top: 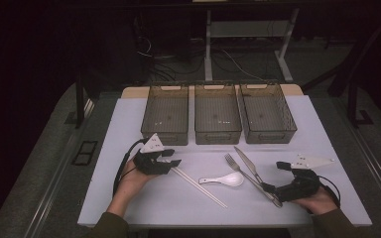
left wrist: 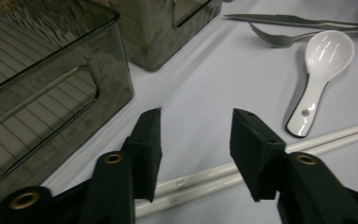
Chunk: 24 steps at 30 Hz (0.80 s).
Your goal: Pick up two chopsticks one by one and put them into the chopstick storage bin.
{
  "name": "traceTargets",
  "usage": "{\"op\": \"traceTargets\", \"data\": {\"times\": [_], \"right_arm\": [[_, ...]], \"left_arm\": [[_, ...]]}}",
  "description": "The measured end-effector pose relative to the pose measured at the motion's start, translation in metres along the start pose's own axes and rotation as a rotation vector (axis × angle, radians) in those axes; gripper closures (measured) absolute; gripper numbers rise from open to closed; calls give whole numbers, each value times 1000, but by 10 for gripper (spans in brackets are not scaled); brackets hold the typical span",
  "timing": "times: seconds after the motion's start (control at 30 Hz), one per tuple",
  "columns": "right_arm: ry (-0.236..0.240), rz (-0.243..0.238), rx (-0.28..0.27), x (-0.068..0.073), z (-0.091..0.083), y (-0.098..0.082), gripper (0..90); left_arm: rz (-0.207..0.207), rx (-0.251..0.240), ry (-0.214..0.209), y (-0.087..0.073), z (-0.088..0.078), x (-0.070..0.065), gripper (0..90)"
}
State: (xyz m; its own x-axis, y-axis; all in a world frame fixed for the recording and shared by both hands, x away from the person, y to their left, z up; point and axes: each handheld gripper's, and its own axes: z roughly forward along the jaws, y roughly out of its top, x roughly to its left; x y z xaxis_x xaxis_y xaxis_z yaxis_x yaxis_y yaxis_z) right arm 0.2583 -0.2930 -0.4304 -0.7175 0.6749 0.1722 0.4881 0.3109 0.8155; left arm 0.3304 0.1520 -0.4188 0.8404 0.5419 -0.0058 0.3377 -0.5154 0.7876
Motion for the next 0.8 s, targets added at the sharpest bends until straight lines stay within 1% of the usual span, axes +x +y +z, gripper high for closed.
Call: {"op": "traceTargets", "data": {"times": [0.03,0.1,0.13,0.2,0.23,0.27,0.3,0.33,0.37,0.47,0.5,0.57,0.6,0.67,0.73,0.77,0.8], "right_arm": [[-1,1,1,0,0,0,8],[-2,1,0,0,0,0,8],[-2,2,1,0,0,0,8],[-2,2,2,0,0,0,8],[-2,2,2,0,0,0,8],[-4,2,1,0,0,0,8],[-5,3,2,0,0,0,8],[-5,4,2,0,0,0,8],[-6,4,2,0,0,0,8],[-4,4,4,0,0,0,8],[-4,3,4,0,0,0,8],[-4,3,4,0,0,0,8],[-5,5,2,0,0,0,8],[-5,3,2,0,0,0,8],[-4,4,3,0,0,0,8],[-4,4,3,0,0,0,8],[-2,4,5,0,0,0,8]], "left_arm": [[0,0,0,0,0,0,568],[-1,21,3,1,4,4,612],[-1,21,3,1,4,4,635],[-11,34,10,1,6,7,682],[-11,42,10,1,7,8,682],[-15,52,13,1,9,12,727],[-25,57,17,1,10,13,741],[-25,57,17,1,10,13,765],[-37,62,16,0,12,17,786],[-45,70,17,-1,14,21,846],[-49,81,14,-2,14,24,862],[-53,84,15,-3,15,25,882],[-59,98,14,-5,16,28,887],[-66,94,10,-5,17,28,887],[-61,117,13,-6,20,29,887],[-61,117,13,-6,20,29,887],[-56,139,19,-7,22,30,888]]}}
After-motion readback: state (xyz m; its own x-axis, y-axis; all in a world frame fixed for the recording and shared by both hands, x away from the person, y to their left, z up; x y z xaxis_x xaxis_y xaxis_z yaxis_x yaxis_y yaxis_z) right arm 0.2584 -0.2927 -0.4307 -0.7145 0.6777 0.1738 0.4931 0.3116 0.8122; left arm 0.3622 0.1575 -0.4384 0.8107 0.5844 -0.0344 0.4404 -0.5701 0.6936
